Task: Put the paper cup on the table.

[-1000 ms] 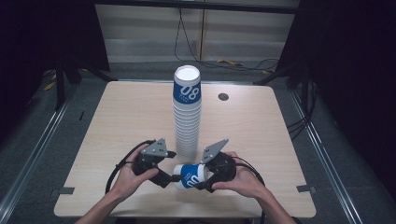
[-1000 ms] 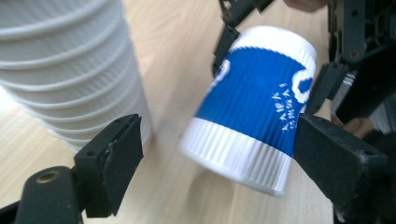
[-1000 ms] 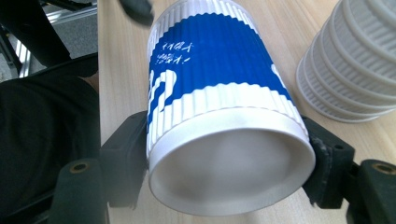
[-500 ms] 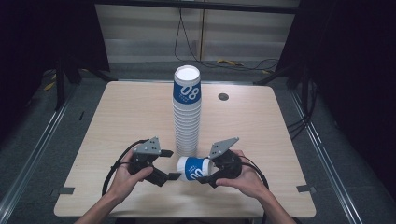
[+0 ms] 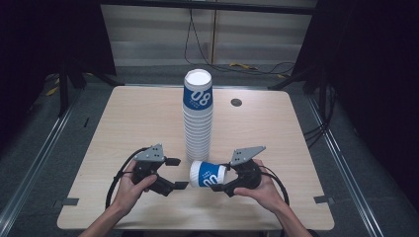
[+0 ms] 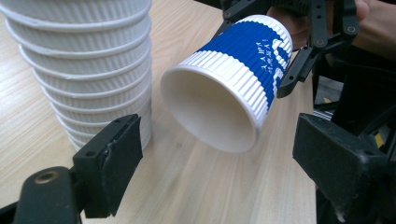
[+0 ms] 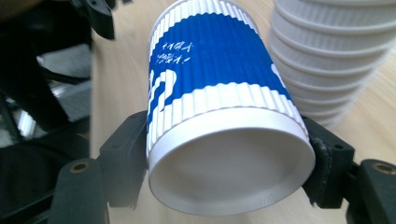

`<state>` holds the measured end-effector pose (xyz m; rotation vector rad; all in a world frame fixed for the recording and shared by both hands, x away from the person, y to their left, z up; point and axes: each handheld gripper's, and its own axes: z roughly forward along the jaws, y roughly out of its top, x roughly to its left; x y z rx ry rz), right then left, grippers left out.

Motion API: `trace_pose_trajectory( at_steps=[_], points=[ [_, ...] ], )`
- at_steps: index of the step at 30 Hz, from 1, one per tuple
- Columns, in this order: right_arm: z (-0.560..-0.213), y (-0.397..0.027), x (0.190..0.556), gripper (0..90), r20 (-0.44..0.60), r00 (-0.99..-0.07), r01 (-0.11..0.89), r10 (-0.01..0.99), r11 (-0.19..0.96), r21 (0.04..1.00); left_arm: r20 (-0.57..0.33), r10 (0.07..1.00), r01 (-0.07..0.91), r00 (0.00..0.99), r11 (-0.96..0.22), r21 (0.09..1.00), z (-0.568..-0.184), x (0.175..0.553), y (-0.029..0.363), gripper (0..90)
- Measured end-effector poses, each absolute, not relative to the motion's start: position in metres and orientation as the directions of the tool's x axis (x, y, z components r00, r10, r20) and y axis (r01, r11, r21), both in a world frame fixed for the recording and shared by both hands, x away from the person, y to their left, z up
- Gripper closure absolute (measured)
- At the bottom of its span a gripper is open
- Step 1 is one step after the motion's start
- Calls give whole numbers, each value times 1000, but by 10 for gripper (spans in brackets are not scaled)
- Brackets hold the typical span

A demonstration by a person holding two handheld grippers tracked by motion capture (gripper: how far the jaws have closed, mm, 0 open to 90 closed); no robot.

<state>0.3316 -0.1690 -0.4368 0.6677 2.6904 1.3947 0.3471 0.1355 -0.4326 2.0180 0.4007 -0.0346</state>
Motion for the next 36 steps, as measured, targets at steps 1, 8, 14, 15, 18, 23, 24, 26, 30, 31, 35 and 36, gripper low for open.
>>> trace_pose_trajectory(
  at_steps=[1,8,14,15,18,23,24,26,30,31,35,36],
  points=[
    [-437,-168,331,279,172,-910,351,377,484,801,-197,262,293,945,-409,864,-432,347,136,155],
    [-441,-171,334,281,221,-904,378,367,439,815,-195,256,285,947,-383,879,-431,348,139,156],
    [-441,-175,334,281,247,-911,361,330,347,866,-228,247,306,942,-354,884,-435,350,142,155],
    [-440,-175,334,281,248,-910,361,331,341,868,-222,244,300,944,-353,886,-435,350,142,155],
    [-441,-175,332,281,235,-916,339,326,316,886,-196,232,269,953,-346,899,-434,349,141,155],
    [-440,-178,332,281,249,-919,329,305,247,911,-191,199,248,961,-326,912,-434,346,139,155],
    [-440,-178,332,281,249,-919,329,305,247,911,-191,188,244,963,-320,916,-433,346,138,155],
    [-440,-179,331,281,240,-923,309,302,209,928,-181,170,227,969,-309,924,-432,343,136,154],
    [-439,-178,330,281,240,-930,292,280,161,943,-185,180,232,966,-297,926,-431,342,134,154],
    [-438,-178,329,281,237,-932,286,275,152,946,-192,178,238,965,-291,927,-431,342,134,154],
    [-439,-176,328,282,230,-937,277,263,155,948,-222,164,259,961,-258,931,-428,343,136,154],
    [-439,-176,328,282,230,-937,277,263,155,948,-222,164,259,961,-258,931,-428,343,136,154]
  ],
)
